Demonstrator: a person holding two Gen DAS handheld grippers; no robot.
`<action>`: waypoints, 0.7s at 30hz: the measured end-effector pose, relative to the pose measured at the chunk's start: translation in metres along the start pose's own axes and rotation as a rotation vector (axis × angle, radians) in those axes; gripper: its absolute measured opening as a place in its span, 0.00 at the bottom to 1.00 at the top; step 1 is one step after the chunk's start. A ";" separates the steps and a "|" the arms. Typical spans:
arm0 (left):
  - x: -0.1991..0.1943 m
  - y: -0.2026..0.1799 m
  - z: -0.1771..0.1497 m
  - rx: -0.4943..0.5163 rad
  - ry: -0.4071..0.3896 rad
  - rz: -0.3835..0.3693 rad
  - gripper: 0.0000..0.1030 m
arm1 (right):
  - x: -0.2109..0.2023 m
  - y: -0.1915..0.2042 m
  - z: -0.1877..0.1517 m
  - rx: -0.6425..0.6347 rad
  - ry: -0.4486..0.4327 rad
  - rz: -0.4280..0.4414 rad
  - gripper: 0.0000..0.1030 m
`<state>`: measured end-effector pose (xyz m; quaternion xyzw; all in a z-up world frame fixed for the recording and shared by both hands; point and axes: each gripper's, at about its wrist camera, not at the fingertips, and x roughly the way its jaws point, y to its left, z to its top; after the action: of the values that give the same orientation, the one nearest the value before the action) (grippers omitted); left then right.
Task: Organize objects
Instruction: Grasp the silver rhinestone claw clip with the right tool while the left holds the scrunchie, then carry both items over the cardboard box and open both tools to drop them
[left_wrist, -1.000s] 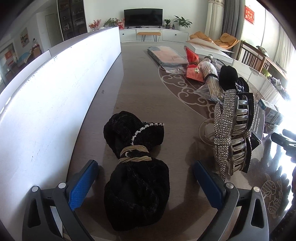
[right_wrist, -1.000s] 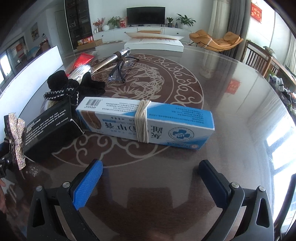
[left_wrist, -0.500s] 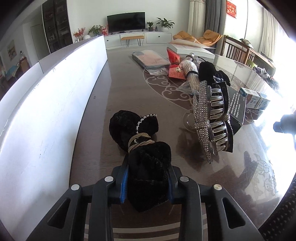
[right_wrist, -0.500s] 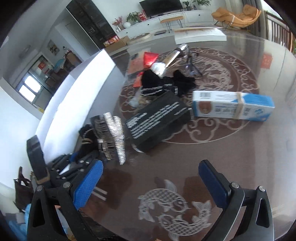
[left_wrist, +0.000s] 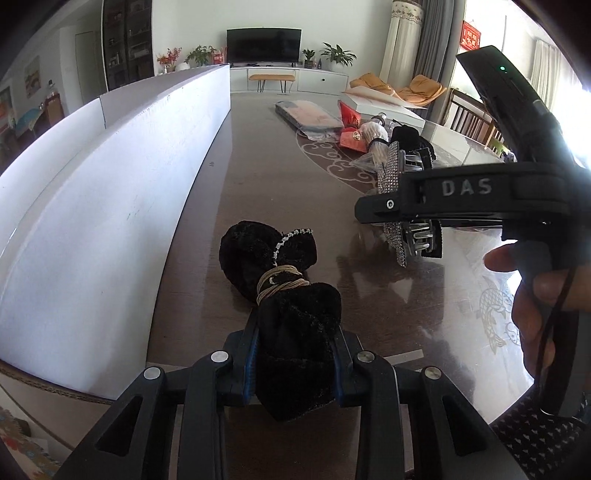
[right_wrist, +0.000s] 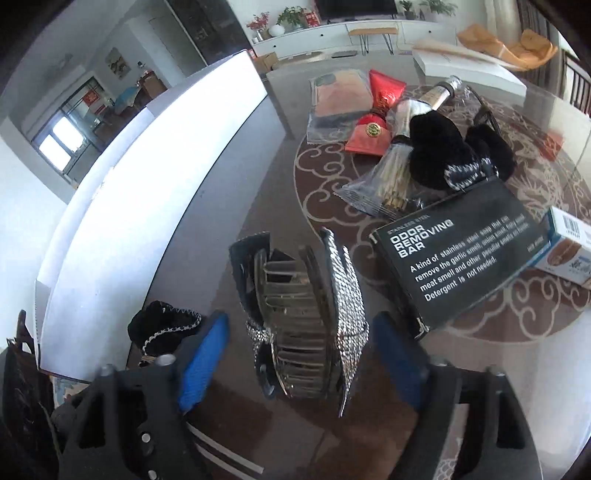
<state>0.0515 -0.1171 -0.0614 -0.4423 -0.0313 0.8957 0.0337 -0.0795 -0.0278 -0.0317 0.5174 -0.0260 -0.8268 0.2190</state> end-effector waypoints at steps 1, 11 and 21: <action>-0.002 -0.001 0.000 -0.001 -0.001 -0.011 0.29 | -0.003 0.001 0.000 -0.020 -0.005 -0.005 0.52; -0.091 0.018 0.043 -0.070 -0.154 -0.157 0.29 | -0.087 0.023 0.012 -0.022 -0.078 0.157 0.51; -0.126 0.168 0.088 -0.217 -0.246 0.145 0.29 | -0.104 0.194 0.074 -0.259 -0.122 0.409 0.52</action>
<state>0.0522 -0.2979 0.0773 -0.3318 -0.0997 0.9344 -0.0830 -0.0408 -0.1763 0.1428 0.4182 -0.0371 -0.7915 0.4441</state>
